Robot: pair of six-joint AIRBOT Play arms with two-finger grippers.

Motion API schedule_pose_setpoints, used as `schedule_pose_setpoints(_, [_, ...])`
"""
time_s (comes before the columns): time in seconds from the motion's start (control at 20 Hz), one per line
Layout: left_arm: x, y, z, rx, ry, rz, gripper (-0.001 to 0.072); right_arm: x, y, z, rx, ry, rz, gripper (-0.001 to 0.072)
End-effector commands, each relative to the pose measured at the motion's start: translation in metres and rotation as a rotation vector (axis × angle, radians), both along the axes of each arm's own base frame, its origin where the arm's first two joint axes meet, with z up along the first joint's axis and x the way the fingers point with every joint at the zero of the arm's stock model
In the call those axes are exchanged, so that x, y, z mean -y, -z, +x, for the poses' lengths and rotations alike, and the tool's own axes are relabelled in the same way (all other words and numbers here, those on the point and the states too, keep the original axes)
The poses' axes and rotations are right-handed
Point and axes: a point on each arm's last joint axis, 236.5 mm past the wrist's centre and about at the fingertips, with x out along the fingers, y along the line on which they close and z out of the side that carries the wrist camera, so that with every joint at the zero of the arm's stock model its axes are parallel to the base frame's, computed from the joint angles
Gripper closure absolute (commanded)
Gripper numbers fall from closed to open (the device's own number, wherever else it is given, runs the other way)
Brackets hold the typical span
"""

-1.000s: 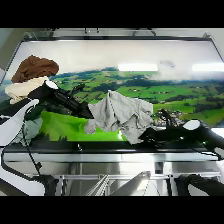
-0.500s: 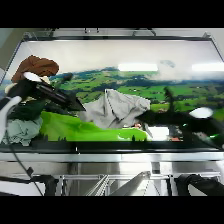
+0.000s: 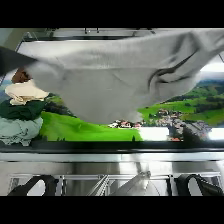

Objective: Fold the shirts.

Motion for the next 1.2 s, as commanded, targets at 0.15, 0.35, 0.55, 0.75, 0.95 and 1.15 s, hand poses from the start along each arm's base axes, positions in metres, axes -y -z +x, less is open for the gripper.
schedule_pose_setpoints(0.15, [-0.021,-0.061,-0.035,0.26,-0.256,0.186,0.0681,-0.004,-0.038,-0.033,0.141,0.07,-0.05,0.0701])
schedule_pose_setpoints(0.35, [-0.024,-0.021,0.017,0.082,-0.149,0.141,0.0681,0.004,0.024,0.01,-0.09,-0.03,-0.029,0.07])
schedule_pose_setpoints(0.55, [-0.004,0.12,0.089,-0.288,-0.018,0.231,0.0681,-0.006,0.185,0.074,-0.557,-0.111,0.032,0.07])
schedule_pose_setpoints(0.75, [0.004,0.28,0.155,-0.522,-0.032,0.401,0.0675,0.009,0.342,0.133,-0.851,0.026,0.037,0.0698])
schedule_pose_setpoints(0.95, [-0.028,0.324,0.212,-0.642,-0.156,0.418,-0.0005,0.062,0.379,0.179,-0.892,0.113,0.026,0.0251])
schedule_pose_setpoints(1.15, [-0.07,0.329,0.191,-0.922,-0.198,0.376,-0.0003,0.084,0.385,0.155,-0.932,0.026,-0.135,0.0249])
